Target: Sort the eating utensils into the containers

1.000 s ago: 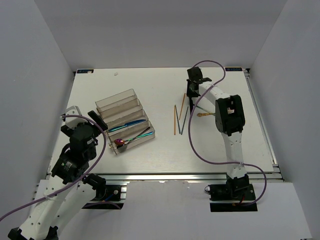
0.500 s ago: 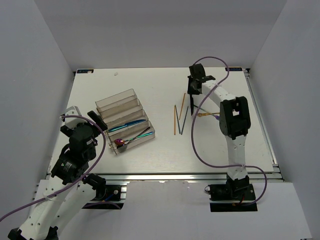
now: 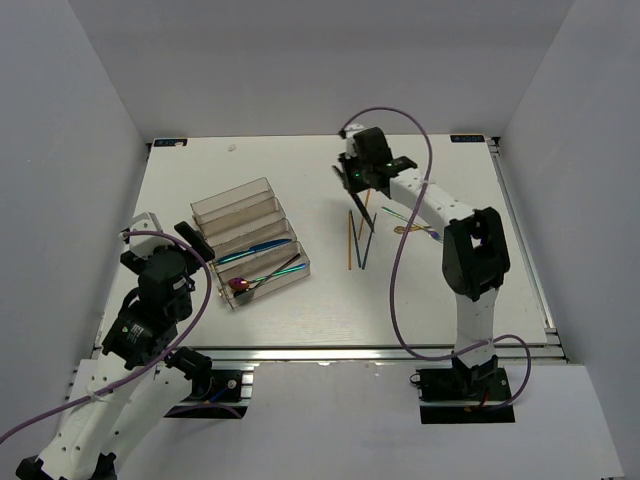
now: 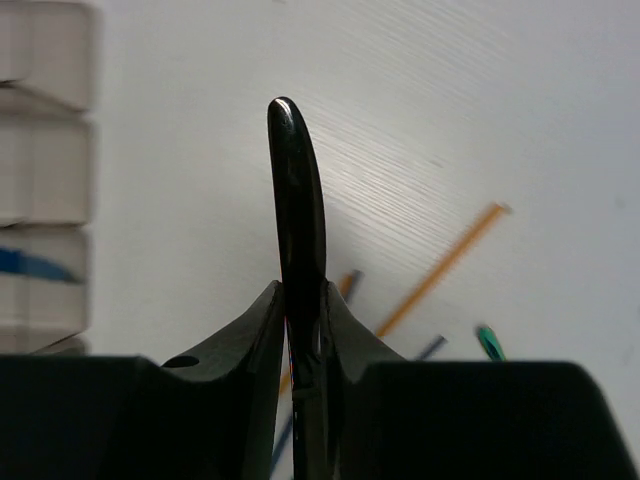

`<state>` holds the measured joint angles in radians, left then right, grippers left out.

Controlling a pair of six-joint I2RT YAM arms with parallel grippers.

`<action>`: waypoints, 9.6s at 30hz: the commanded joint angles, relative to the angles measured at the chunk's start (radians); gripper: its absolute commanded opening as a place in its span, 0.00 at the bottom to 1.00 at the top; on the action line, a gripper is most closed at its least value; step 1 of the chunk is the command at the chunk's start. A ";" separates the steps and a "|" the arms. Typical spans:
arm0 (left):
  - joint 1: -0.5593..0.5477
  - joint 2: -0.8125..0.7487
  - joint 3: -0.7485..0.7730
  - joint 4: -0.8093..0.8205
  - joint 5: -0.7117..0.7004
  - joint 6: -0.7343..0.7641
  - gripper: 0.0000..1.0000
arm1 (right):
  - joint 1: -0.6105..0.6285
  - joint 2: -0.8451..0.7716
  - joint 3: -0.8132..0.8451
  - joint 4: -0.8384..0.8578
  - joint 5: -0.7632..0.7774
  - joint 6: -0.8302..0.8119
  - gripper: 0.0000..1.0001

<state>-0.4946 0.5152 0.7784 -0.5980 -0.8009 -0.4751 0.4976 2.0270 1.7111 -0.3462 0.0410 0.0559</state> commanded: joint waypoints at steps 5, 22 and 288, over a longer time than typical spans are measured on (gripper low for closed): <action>0.002 -0.003 0.001 0.001 -0.018 -0.002 0.98 | 0.179 -0.024 0.169 0.046 -0.298 -0.339 0.00; 0.001 -0.033 0.001 0.000 -0.032 -0.007 0.98 | 0.383 0.177 0.384 0.032 -0.543 -0.692 0.00; 0.002 0.095 -0.010 0.026 0.183 0.029 0.98 | -0.361 0.139 -0.143 -0.499 0.467 1.302 0.38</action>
<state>-0.4942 0.6079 0.7727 -0.5686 -0.6292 -0.4488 0.1516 2.1132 1.5677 -0.8223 0.5564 1.3392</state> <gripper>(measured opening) 0.981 0.399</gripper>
